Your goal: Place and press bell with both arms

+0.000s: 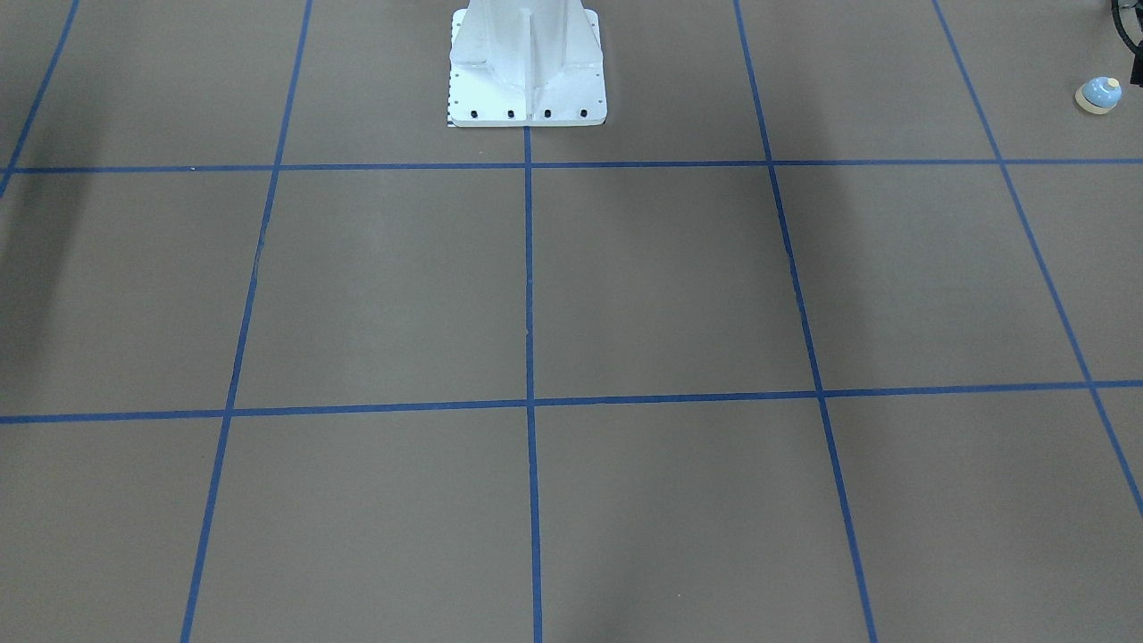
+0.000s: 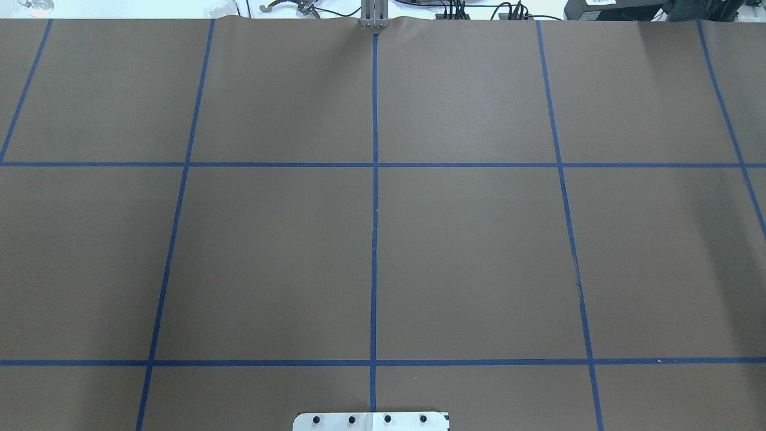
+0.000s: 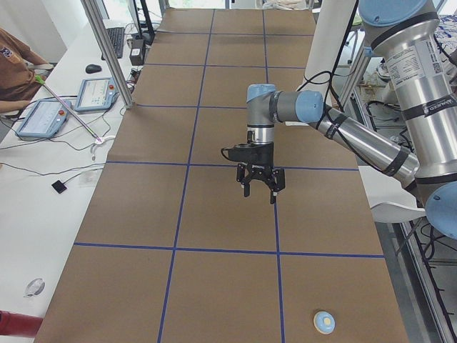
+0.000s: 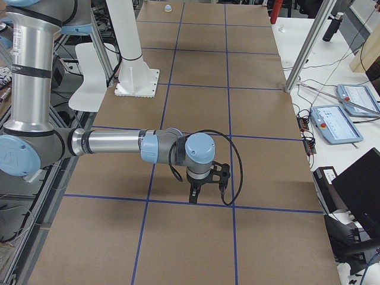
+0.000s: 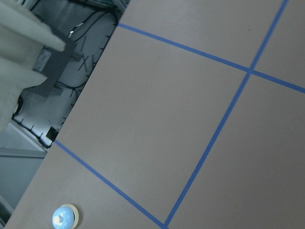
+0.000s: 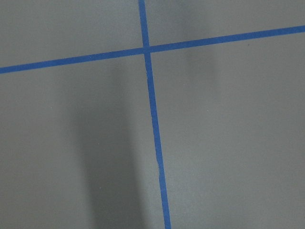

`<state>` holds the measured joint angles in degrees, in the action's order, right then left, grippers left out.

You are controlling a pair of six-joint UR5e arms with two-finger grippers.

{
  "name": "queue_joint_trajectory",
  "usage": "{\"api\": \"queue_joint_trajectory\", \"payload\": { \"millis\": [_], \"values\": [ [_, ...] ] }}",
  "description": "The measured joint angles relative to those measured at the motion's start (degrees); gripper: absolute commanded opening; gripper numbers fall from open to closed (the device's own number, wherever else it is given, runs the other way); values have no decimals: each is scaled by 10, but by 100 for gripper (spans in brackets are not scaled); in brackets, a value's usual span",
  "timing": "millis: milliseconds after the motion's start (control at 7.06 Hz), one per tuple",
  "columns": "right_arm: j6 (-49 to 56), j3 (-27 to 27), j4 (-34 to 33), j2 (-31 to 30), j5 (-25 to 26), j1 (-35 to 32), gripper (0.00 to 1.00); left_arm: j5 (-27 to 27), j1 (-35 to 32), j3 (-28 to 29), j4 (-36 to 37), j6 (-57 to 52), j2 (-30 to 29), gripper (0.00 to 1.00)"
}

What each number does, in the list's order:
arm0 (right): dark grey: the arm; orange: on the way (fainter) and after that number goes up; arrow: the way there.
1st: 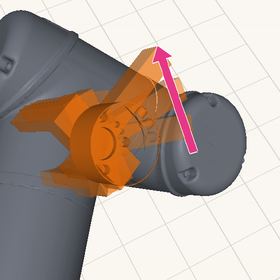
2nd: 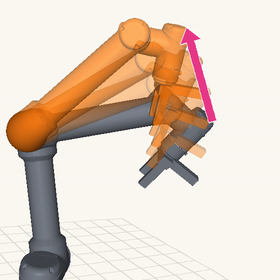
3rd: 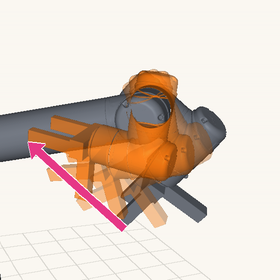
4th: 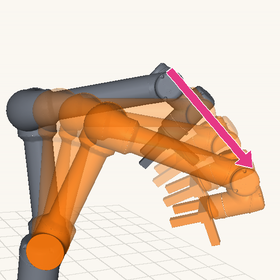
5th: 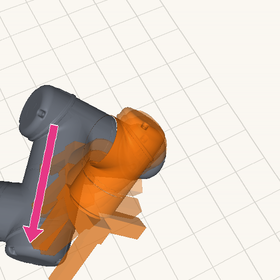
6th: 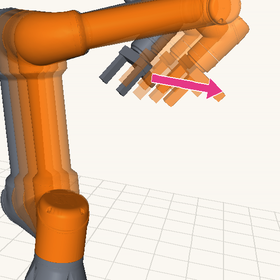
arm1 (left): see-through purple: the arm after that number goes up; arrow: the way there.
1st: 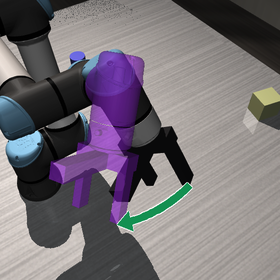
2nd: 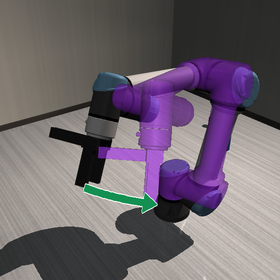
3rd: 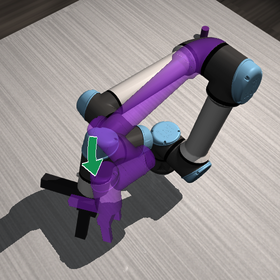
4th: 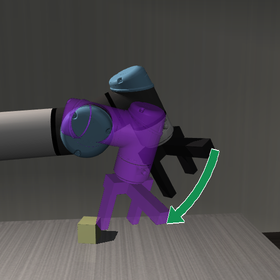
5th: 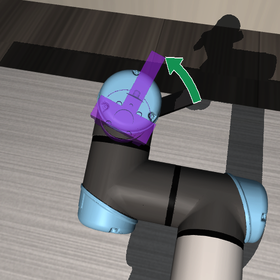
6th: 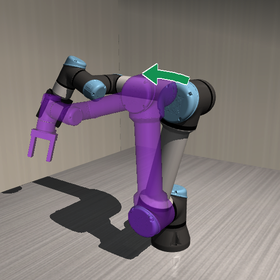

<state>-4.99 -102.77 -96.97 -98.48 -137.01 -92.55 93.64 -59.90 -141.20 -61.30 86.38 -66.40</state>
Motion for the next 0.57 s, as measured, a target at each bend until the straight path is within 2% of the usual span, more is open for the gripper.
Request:
{"api": "queue_joint_trajectory", "payload": {
  "millis": [283,566],
  "values": [
    [-3,-1,0,2,1,0,100,-34,54,6,1,124,63,100],
    [-3,-2,0,7,2,0,100,-40,121,31,2,267,107,100]
  ]
}}
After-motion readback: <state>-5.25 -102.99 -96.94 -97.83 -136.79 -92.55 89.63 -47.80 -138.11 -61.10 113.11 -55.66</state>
